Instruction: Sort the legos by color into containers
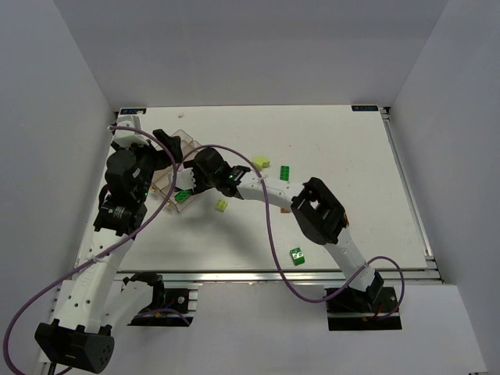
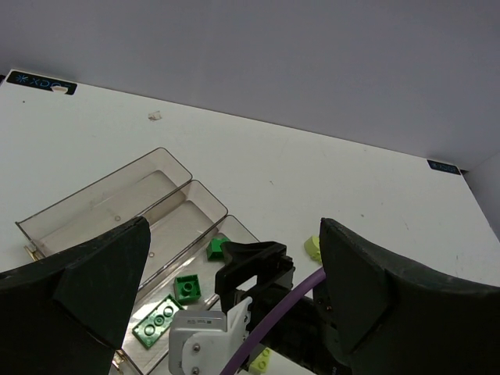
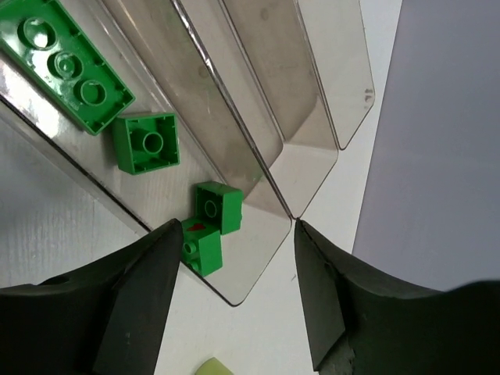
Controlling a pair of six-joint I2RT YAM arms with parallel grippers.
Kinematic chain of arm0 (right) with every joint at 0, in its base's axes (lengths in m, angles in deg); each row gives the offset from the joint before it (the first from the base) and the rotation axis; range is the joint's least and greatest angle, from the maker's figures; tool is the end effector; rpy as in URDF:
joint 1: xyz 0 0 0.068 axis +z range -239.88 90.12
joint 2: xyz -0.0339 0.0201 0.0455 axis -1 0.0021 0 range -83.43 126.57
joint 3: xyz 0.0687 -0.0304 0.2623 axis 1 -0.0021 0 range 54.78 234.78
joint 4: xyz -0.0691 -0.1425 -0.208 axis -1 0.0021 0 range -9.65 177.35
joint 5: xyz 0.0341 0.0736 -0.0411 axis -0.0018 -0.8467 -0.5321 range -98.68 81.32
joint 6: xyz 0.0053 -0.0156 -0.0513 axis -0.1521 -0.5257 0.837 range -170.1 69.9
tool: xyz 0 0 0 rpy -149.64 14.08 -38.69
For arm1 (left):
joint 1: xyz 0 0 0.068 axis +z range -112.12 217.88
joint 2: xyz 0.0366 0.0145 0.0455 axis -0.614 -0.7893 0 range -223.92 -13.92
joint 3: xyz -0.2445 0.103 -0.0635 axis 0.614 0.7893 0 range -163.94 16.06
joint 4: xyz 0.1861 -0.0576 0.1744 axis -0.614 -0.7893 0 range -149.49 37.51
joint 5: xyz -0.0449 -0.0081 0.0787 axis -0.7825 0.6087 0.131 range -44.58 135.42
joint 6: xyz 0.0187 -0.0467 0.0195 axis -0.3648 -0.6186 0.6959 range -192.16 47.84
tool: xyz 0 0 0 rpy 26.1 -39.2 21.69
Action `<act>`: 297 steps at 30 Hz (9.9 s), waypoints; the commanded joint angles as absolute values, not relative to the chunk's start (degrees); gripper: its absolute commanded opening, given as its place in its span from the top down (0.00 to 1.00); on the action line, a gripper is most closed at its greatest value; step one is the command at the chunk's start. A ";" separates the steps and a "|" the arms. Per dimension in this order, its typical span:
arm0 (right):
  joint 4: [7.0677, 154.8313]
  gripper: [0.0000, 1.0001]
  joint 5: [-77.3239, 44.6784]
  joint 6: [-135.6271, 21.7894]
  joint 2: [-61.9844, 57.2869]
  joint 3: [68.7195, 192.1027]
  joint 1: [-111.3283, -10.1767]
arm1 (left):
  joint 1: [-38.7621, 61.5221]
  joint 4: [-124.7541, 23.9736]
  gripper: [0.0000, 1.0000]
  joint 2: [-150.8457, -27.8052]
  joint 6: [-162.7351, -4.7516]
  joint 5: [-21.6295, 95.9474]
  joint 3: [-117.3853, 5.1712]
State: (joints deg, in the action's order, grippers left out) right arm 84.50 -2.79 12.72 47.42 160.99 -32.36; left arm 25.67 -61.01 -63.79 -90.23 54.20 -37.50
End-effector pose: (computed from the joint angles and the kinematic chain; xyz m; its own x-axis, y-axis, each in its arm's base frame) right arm 0.2910 0.4504 0.2130 0.5854 -0.7282 -0.3564 -0.5912 -0.0826 -0.8023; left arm 0.1960 -0.0369 0.3818 -0.0969 -0.2926 -0.9513 0.0318 0.9544 -0.2968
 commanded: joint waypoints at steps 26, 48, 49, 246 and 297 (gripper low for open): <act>83.34 0.12 7.75 -53.60 23.88 133.79 -58.68 | 25.66 -60.05 0.02 -62.52 -90.44 52.36 -37.02; 88.70 0.24 5.47 -62.67 34.52 137.75 -61.67 | 25.66 -59.79 0.02 -62.70 -90.36 51.13 -37.02; 88.44 0.25 5.21 -62.67 34.52 137.48 -61.84 | 25.75 -59.70 0.02 -62.70 -90.36 51.05 -37.02; 113.76 0.69 -28.81 51.94 1.47 91.52 -40.57 | 24.61 -59.35 0.02 -64.10 -89.04 49.90 -36.58; 58.38 0.91 0.19 23.45 36.45 140.63 -30.82 | 24.70 -60.14 0.02 -63.49 -87.28 52.80 -36.76</act>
